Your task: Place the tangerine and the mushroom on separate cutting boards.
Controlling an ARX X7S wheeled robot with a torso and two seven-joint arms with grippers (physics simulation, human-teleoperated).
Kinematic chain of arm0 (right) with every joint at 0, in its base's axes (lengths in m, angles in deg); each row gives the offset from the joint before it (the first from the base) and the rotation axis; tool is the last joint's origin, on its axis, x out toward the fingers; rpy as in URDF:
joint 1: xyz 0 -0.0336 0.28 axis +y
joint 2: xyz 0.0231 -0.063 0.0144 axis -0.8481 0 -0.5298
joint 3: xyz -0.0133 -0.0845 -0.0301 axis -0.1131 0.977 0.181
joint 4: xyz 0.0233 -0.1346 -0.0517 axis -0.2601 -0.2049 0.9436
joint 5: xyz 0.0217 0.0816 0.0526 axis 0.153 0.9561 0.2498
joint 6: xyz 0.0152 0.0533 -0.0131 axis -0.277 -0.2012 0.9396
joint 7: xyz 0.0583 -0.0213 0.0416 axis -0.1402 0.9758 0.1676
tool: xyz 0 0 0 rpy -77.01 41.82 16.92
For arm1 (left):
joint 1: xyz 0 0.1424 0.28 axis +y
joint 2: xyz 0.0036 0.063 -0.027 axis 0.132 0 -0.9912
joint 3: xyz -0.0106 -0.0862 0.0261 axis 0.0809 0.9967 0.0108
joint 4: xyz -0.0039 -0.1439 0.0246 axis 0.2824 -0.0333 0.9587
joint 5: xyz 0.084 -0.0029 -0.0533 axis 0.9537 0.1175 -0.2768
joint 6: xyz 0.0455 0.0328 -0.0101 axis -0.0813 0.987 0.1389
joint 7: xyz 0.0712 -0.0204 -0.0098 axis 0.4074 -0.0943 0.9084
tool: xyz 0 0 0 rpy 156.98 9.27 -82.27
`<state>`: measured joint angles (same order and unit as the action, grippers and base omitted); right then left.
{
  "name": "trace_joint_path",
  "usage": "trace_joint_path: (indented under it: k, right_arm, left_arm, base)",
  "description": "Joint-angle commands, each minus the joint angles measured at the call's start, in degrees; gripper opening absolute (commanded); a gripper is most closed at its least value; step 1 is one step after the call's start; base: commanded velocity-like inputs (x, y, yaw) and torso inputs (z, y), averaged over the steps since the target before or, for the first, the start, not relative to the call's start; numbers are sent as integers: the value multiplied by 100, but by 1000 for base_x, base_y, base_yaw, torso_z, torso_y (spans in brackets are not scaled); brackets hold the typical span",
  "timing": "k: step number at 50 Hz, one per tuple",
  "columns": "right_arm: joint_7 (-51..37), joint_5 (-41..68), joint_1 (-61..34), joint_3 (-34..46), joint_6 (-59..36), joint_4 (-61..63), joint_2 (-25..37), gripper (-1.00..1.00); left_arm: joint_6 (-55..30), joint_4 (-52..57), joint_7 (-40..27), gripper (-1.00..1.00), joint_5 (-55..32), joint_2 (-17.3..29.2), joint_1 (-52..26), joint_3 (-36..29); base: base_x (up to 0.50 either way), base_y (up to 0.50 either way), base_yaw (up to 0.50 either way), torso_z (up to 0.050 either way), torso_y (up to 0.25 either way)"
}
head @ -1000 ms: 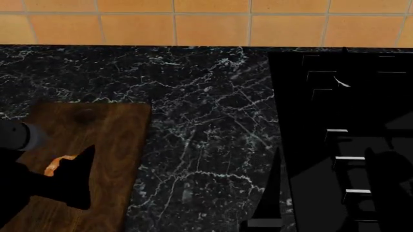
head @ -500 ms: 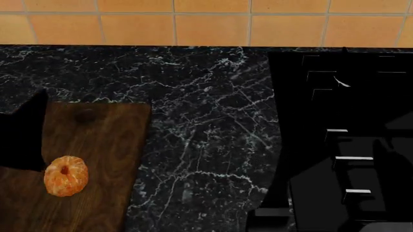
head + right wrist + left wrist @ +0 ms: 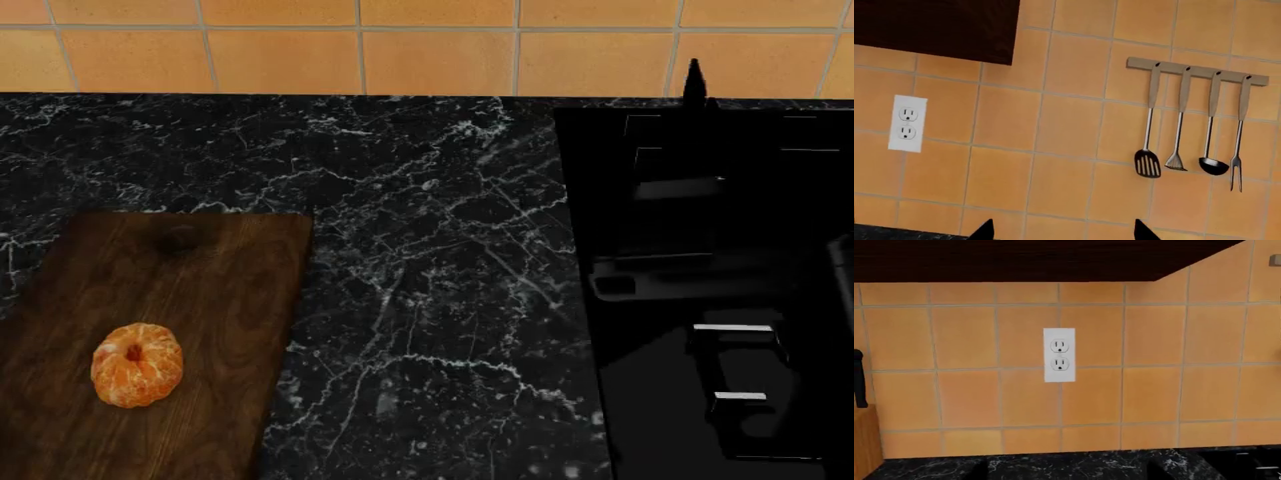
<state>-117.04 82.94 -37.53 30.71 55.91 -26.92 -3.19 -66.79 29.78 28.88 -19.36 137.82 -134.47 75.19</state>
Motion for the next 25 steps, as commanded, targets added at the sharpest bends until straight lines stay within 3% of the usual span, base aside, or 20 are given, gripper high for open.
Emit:
trace_joint_path:
  k: [1,5,25]
  right_arm:
    - [416,699,-1224,-418,-997,-561,-197,100]
    - [491,710,-1492,-440,-1252,-715,-367,100]
    - [1322,327,-2883,-348,-2383,-2186,-1360,100]
  left_arm:
    - [114,-246,-218,100,-472,224,-990,-231]
    - [-46,-563,-174,100,-346,158,-1654,-666]
    - [-169,-796,-295,100,-404,130,-2464,-1114]
  base:
    - [0,0,0,0,0]
    - [0,0,0,0,0]
    - [0,0,0,0,0]
